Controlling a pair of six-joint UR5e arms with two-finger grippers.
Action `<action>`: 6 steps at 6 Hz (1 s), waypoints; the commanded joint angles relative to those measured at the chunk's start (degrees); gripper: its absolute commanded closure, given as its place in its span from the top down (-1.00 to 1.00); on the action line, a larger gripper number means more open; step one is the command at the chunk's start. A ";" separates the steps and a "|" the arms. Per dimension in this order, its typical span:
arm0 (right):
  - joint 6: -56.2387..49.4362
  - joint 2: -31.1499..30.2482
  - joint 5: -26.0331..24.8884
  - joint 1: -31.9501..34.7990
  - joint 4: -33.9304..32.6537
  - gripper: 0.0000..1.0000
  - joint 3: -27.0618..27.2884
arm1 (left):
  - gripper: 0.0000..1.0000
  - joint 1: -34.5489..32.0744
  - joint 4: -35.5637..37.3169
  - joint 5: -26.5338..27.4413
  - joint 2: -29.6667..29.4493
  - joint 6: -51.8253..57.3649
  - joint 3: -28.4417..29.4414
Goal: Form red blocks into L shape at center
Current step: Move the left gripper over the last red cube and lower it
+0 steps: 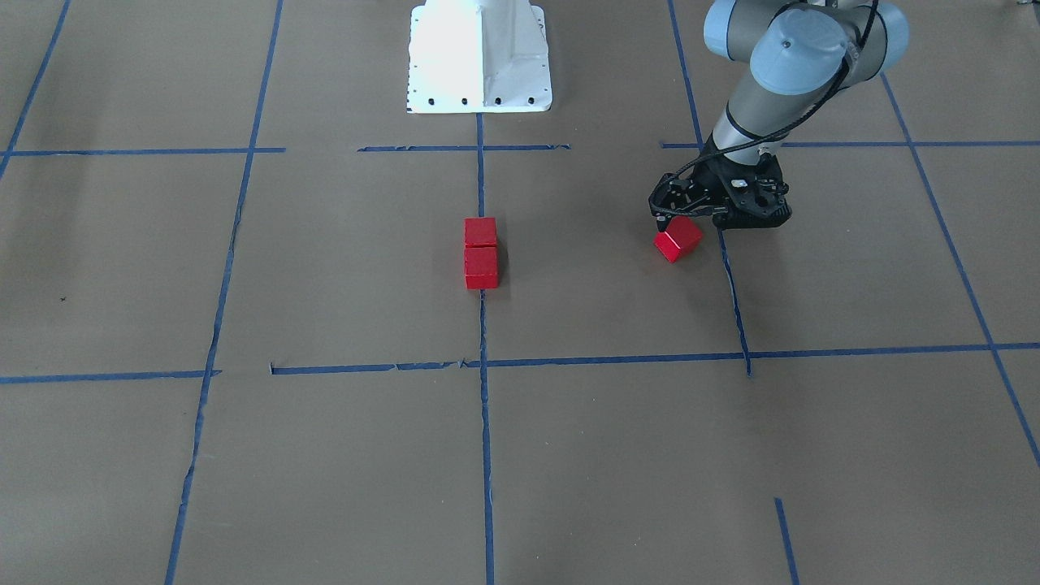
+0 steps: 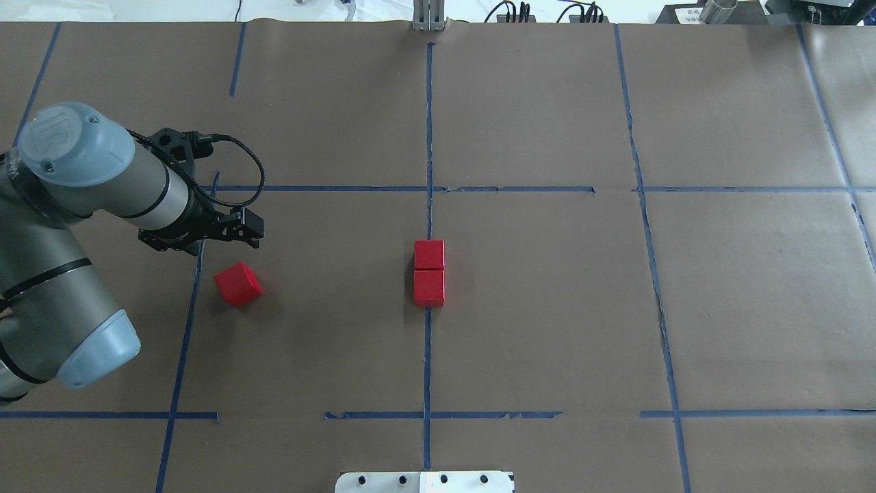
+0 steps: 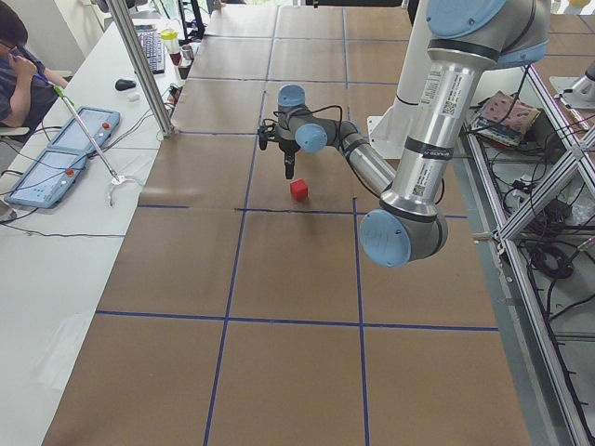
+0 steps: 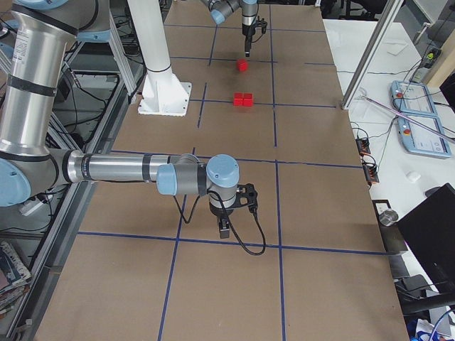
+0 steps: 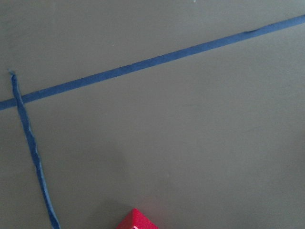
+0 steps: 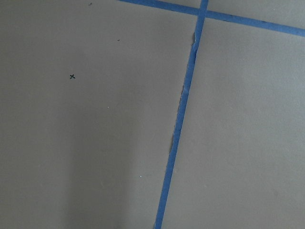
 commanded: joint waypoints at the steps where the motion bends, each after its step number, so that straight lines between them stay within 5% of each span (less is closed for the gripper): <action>1: -0.04 0.02 -0.06 0.00 0.06 0.99 -0.07 | 0.99 1.26 0.13 0.64 0.34 -19.78 -0.05; 3: -0.22 0.02 -0.06 0.00 0.06 0.99 -0.07 | 1.00 6.24 0.14 5.44 1.31 -20.31 1.17; 6: -0.31 -0.06 -0.15 0.00 0.06 0.99 -0.07 | 0.99 7.42 0.05 5.56 1.14 -19.79 2.94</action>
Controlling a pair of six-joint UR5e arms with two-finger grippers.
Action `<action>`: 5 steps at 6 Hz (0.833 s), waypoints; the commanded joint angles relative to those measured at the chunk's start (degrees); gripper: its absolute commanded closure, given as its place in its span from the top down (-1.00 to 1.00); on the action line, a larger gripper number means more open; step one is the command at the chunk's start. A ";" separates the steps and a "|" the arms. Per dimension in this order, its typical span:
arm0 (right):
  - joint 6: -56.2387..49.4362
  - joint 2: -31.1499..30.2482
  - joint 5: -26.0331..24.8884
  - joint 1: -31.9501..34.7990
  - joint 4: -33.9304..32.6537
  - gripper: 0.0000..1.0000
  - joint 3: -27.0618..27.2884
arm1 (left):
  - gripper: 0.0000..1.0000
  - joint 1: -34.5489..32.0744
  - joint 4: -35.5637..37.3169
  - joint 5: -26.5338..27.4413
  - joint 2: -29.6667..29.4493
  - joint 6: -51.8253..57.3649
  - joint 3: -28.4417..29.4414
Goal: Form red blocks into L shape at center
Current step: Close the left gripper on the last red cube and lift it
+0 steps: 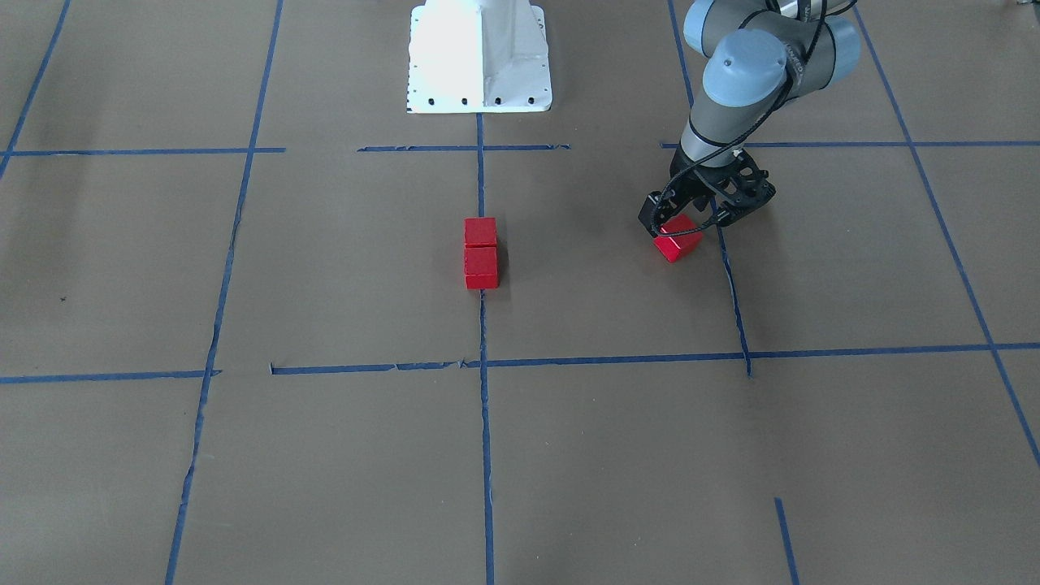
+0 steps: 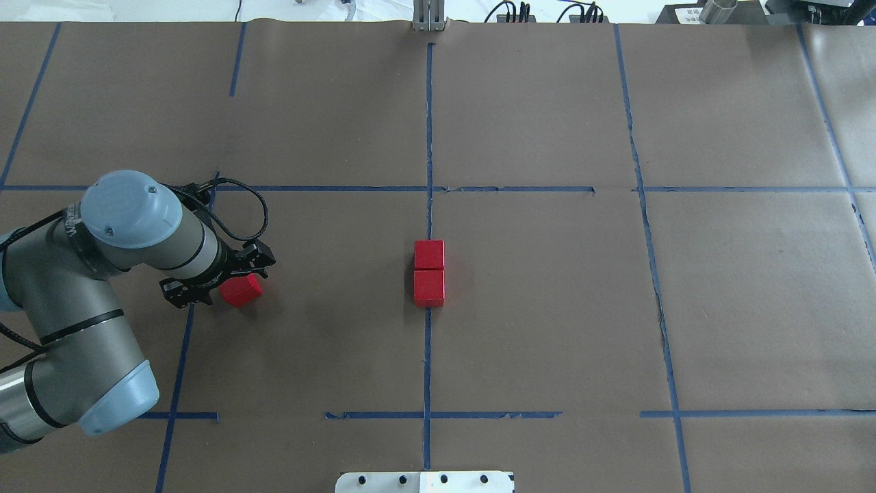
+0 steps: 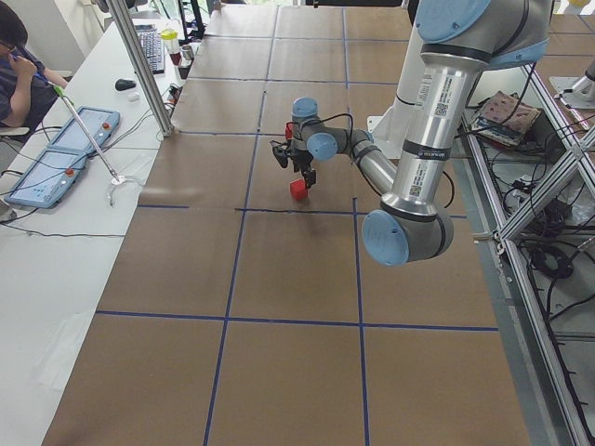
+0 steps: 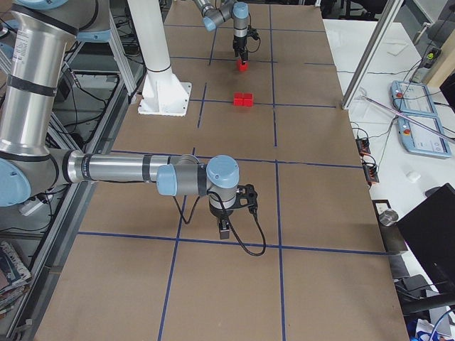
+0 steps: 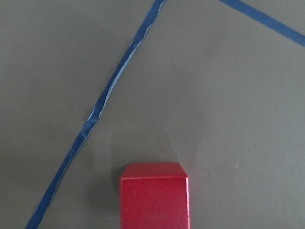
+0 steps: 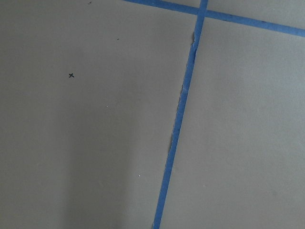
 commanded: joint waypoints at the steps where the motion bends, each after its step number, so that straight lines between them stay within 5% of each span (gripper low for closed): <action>1: 0.13 -0.01 -0.01 0.09 0.00 0.99 0.00 | 0.99 0.20 -0.28 0.09 -0.25 0.32 1.75; 5: 0.22 -0.01 0.08 0.00 0.17 0.99 -0.18 | 0.89 0.20 -0.64 0.18 -0.69 0.32 4.57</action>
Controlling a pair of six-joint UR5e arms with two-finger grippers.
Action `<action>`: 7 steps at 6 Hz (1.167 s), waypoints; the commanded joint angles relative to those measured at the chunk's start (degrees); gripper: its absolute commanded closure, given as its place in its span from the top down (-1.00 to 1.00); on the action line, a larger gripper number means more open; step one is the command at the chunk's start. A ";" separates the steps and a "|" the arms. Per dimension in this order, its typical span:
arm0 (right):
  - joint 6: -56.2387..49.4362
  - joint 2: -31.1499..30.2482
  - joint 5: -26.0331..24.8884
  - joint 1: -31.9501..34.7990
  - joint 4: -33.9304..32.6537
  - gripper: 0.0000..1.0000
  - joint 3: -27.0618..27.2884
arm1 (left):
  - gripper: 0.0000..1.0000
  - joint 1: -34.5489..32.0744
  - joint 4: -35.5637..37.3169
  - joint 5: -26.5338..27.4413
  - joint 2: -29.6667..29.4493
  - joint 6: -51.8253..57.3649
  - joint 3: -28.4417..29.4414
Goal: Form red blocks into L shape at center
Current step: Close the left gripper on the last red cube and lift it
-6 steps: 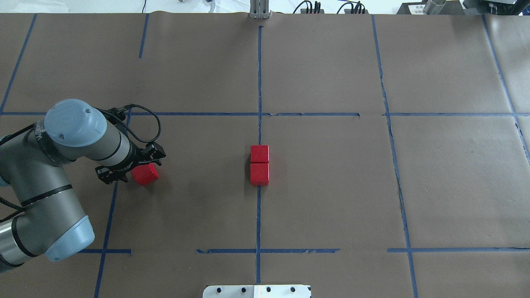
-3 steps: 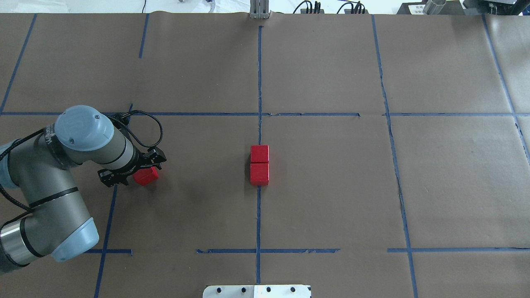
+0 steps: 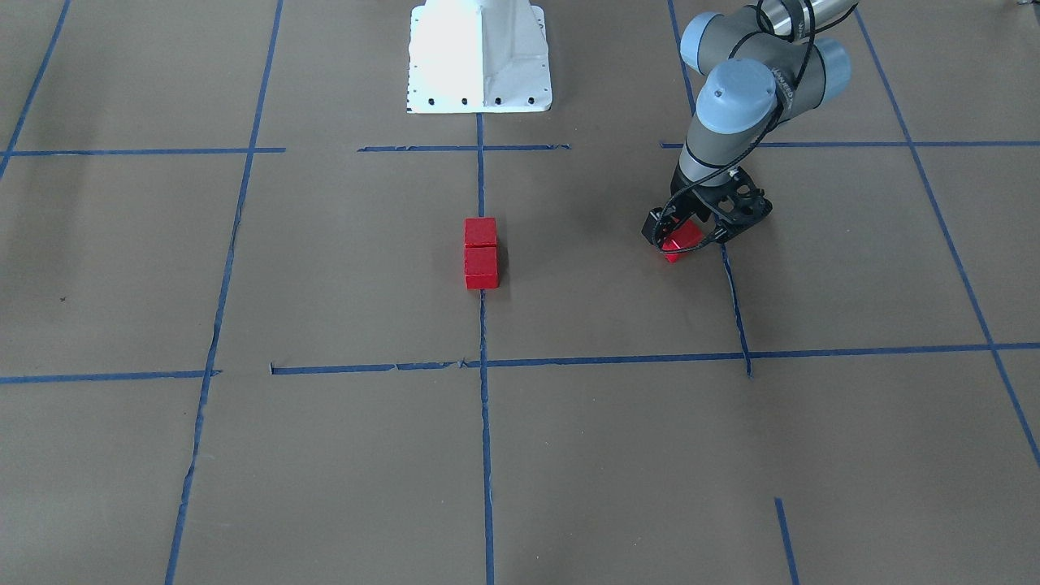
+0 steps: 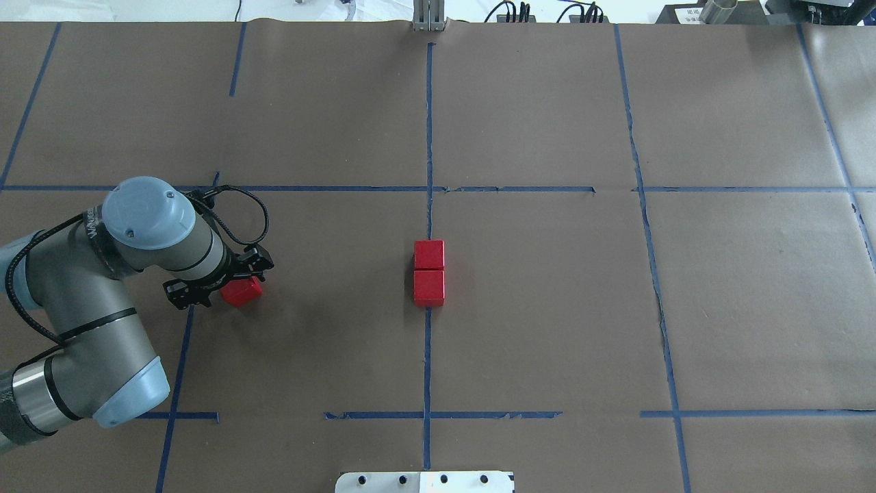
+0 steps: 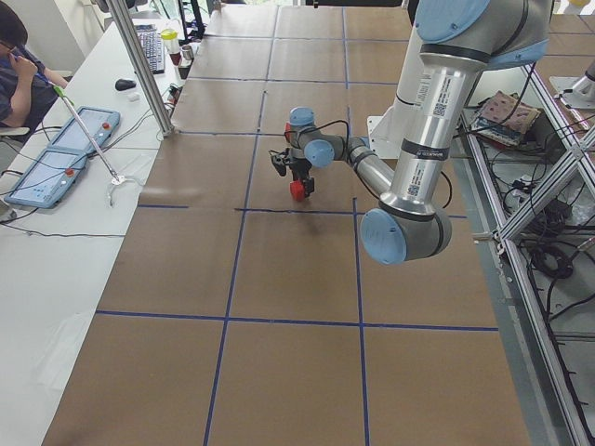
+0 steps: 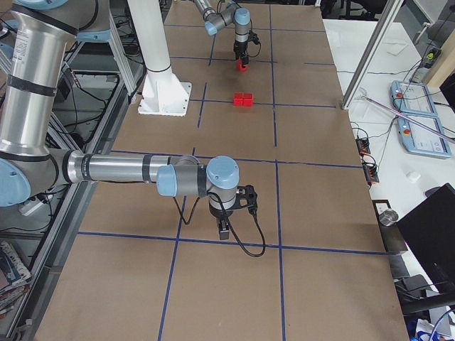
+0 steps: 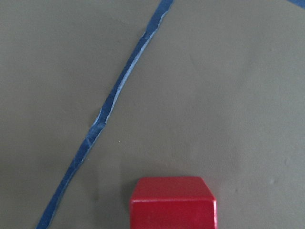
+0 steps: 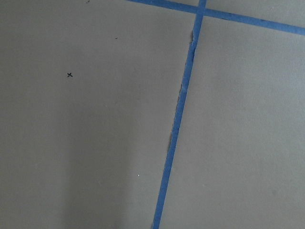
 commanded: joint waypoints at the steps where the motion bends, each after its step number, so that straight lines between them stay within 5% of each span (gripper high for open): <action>1: 0.08 0.00 -0.02 -0.01 0.08 0.99 0.02 | 0.85 0.00 -0.07 0.72 -0.02 -0.02 0.61; 3: 0.17 0.00 0.07 0.08 0.08 0.99 0.20 | 0.73 0.00 -2.07 1.60 -0.11 -0.02 2.27; 5: 0.25 0.00 0.07 0.00 0.08 0.99 0.37 | 0.35 0.00 -2.44 1.60 -0.37 -0.10 2.72; 7: 0.17 0.00 0.07 0.00 0.08 0.99 0.38 | -0.86 -0.96 -2.44 1.52 -0.64 -0.28 1.24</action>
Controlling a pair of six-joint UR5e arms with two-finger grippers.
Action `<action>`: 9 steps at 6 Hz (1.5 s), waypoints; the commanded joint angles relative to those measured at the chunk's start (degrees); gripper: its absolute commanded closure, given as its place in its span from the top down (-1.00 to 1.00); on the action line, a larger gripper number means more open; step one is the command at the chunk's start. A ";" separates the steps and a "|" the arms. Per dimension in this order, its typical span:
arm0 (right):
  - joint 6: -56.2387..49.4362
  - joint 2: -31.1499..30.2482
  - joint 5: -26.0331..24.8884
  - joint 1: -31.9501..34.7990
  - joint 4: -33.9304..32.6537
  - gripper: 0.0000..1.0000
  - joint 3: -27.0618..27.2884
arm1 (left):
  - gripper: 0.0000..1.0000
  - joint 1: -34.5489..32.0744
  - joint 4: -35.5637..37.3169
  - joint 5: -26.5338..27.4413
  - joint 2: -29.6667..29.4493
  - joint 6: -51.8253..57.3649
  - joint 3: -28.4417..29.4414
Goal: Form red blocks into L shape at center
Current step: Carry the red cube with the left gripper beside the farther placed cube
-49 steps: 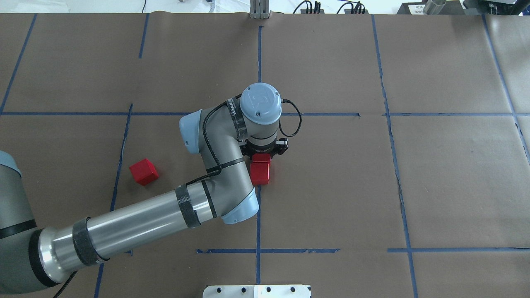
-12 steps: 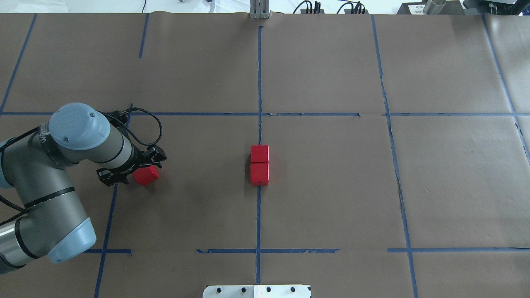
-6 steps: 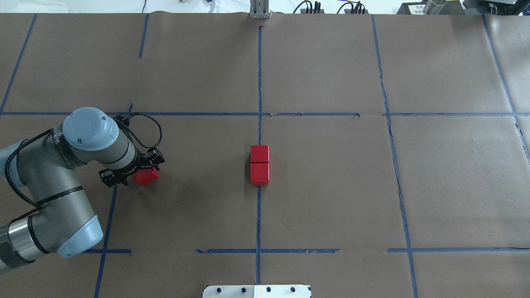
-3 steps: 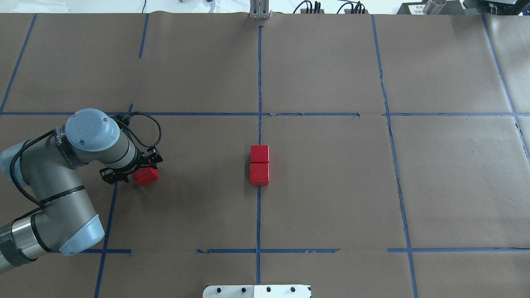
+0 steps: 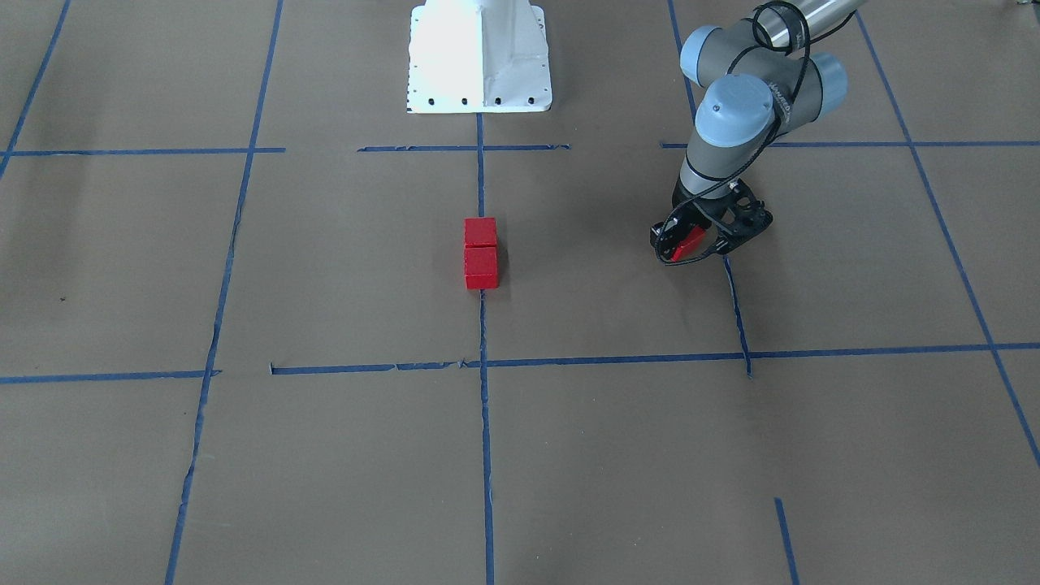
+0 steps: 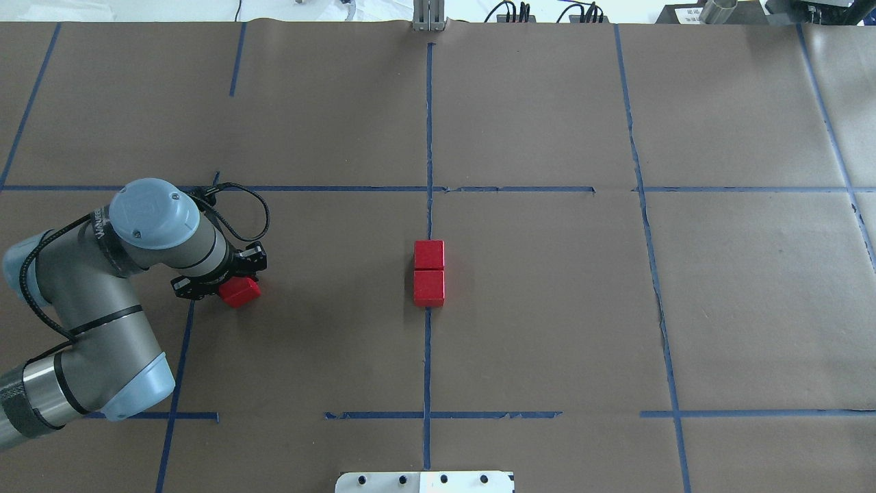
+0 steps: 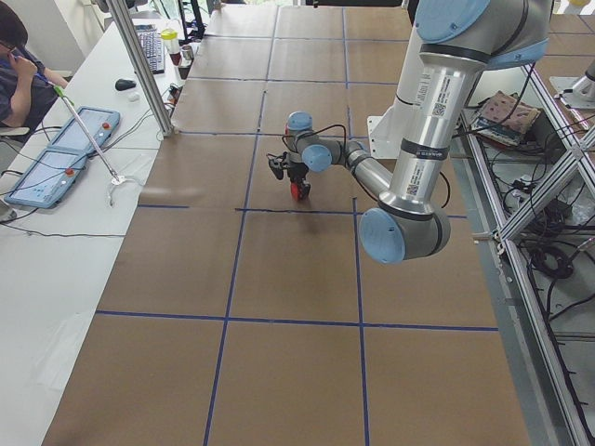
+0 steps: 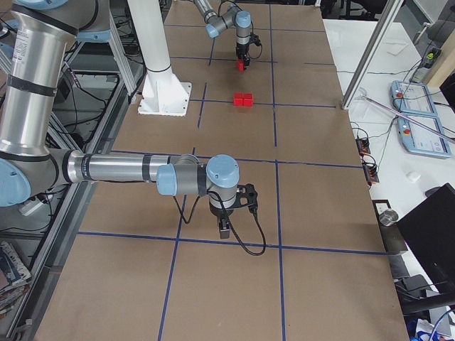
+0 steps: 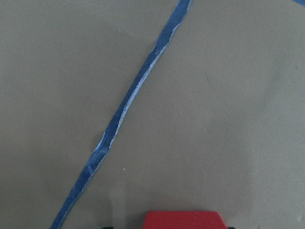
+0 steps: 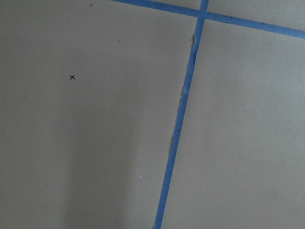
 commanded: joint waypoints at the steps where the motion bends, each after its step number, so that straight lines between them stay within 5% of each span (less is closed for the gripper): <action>1: 0.07 0.00 0.00 -0.05 0.00 0.99 0.01 | -0.92 -2.52 0.63 -0.06 -2.60 -1.39 -1.20; 5: -0.02 0.00 0.00 -0.04 0.00 0.99 -0.17 | -0.89 -2.37 8.90 -0.24 -15.87 -43.00 1.76; 7: 0.07 0.00 0.00 -0.05 0.00 0.99 -0.17 | -0.89 -1.15 8.81 -0.50 -24.39 -48.51 12.46; 9: 0.07 0.00 0.00 -0.04 0.00 0.99 -0.26 | -0.88 2.01 8.20 -0.33 -27.75 -52.02 17.23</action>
